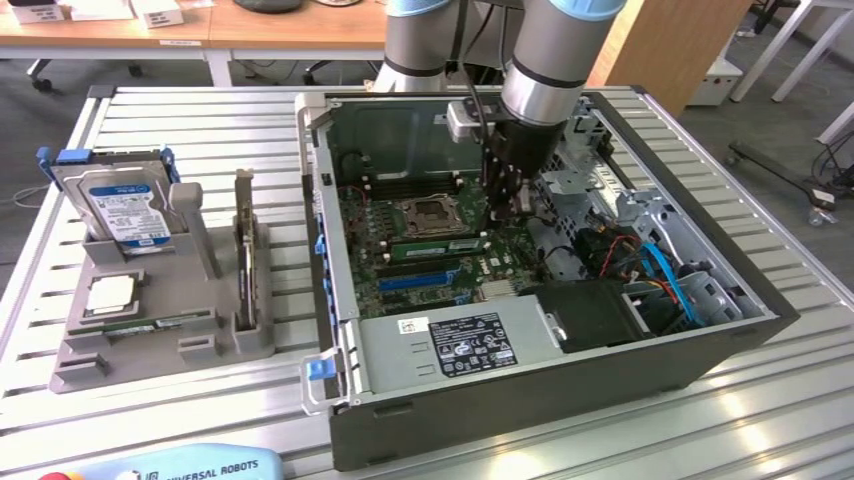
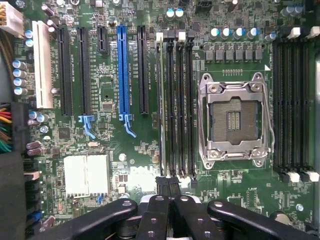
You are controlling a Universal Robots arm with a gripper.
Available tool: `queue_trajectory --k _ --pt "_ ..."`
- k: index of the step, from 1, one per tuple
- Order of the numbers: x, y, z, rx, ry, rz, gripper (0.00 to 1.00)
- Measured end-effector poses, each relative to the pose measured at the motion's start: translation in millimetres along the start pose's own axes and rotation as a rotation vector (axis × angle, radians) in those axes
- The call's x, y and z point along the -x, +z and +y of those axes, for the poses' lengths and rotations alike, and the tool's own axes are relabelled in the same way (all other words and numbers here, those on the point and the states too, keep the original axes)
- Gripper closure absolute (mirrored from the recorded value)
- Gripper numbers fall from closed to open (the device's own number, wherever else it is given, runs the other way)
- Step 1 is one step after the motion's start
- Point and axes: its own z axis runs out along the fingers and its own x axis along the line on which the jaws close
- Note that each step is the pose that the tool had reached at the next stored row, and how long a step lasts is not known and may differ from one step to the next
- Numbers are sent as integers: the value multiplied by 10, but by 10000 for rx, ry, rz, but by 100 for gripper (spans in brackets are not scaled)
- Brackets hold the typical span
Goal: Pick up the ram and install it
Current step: 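Press down the ram until it locks into place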
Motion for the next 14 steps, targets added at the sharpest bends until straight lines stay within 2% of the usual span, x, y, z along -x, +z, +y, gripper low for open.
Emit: queue_trajectory --k 7,14 --pt "0 -3 4 0 0 -1 90" --pt "-7 0 124 0 0 0 90"
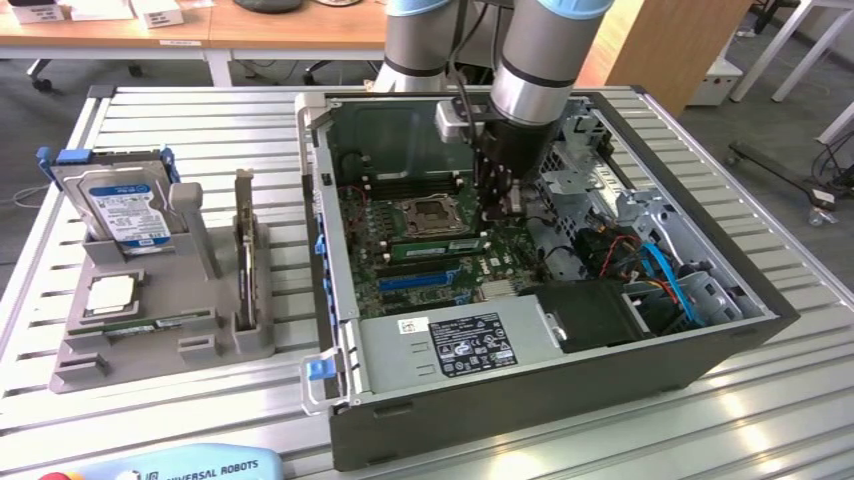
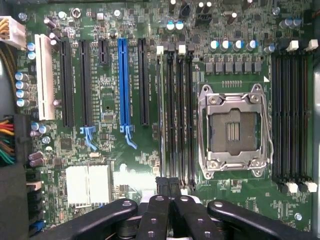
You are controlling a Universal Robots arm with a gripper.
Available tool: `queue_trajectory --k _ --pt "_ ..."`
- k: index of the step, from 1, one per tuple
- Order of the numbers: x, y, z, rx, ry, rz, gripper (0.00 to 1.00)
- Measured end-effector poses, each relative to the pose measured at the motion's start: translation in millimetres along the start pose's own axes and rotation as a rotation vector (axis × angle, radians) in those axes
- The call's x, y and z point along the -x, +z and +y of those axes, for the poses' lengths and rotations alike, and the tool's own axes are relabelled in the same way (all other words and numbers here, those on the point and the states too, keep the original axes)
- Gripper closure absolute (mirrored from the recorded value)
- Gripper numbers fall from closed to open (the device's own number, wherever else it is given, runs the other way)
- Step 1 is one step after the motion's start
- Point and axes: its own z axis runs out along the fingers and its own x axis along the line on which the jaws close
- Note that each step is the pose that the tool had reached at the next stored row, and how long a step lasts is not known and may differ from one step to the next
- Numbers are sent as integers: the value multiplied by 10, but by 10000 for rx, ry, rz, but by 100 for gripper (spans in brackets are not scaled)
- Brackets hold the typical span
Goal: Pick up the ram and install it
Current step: 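Press down the ram until it locks into place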
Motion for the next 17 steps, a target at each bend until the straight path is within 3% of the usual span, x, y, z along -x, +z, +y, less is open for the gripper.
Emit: queue_trajectory --k 17 --pt "-16 9 295 0 -1 -1 90"
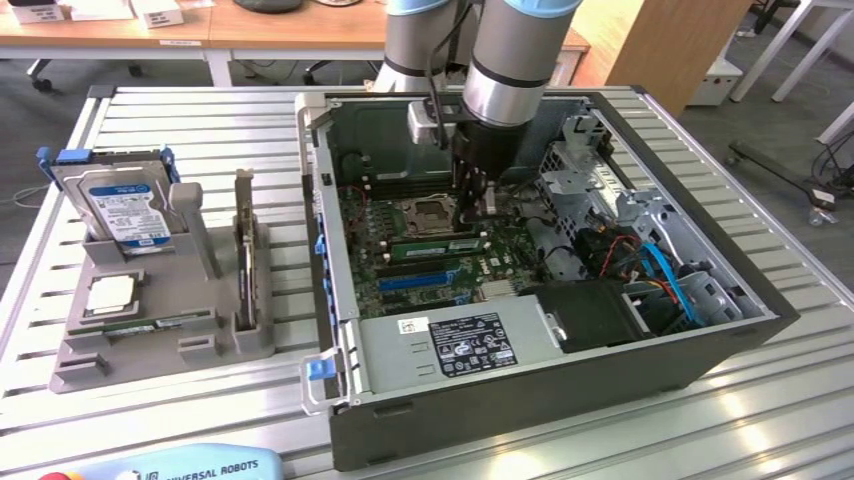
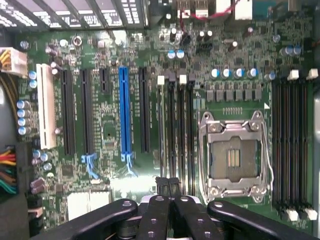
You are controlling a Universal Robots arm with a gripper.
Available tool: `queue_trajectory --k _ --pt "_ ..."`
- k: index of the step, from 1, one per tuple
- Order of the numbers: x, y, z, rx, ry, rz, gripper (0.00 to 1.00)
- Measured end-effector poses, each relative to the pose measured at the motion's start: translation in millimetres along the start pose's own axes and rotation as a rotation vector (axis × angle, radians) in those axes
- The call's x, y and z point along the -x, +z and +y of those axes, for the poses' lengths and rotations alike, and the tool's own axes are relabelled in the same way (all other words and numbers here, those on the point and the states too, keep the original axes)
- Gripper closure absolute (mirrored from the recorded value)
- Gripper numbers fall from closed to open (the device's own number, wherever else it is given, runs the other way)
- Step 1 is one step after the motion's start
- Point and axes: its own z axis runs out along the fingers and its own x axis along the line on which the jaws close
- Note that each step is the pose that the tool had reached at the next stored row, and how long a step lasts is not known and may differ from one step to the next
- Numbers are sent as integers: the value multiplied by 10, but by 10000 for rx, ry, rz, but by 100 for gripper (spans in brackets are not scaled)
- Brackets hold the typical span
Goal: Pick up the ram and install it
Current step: 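Press down the ram until it locks into place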
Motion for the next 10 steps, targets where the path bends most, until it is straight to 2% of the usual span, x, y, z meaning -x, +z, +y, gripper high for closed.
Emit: queue_trajectory --k 10 --pt "-8 5 168 0 2 0 90"
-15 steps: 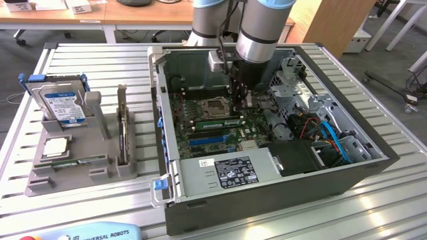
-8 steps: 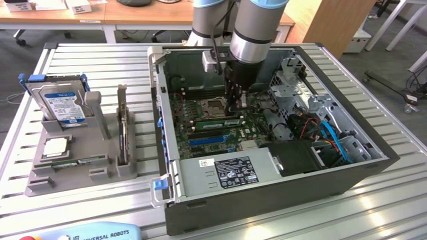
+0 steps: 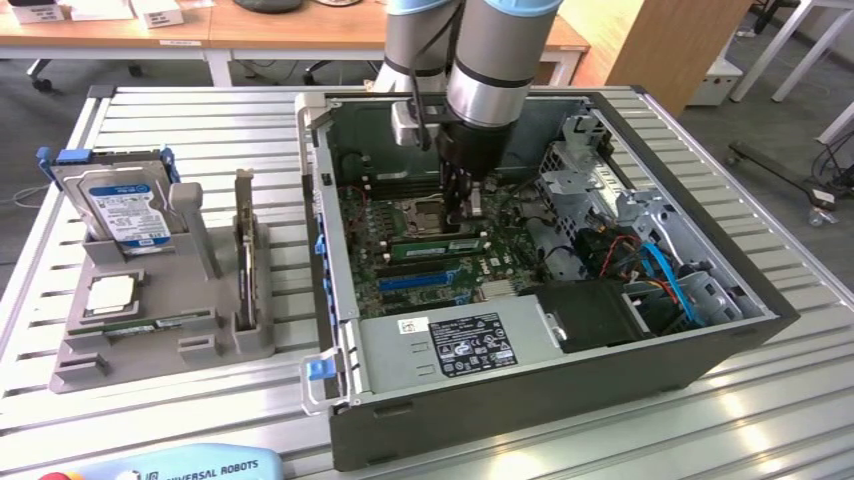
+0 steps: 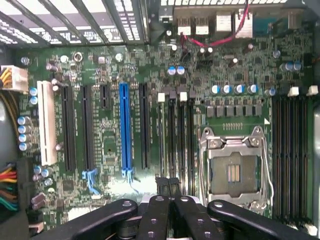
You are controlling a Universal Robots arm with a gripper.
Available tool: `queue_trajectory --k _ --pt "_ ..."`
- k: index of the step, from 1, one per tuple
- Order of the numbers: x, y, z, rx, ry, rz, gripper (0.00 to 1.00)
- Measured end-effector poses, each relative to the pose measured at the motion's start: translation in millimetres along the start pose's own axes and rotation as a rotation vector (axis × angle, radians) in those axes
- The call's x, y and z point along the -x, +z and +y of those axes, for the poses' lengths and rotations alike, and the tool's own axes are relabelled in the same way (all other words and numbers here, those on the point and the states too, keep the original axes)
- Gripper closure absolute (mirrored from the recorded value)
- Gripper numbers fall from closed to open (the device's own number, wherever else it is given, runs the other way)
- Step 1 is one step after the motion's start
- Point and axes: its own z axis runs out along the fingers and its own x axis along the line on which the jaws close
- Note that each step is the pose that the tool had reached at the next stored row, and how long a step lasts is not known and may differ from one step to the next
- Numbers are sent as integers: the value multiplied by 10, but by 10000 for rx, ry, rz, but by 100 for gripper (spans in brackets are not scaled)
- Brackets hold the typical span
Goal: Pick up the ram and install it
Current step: 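Press down the ram until it locks into place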
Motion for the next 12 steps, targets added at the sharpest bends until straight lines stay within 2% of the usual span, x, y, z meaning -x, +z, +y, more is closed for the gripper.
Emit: queue_trajectory --k 12 --pt "-6 5 186 -1 4 0 90"
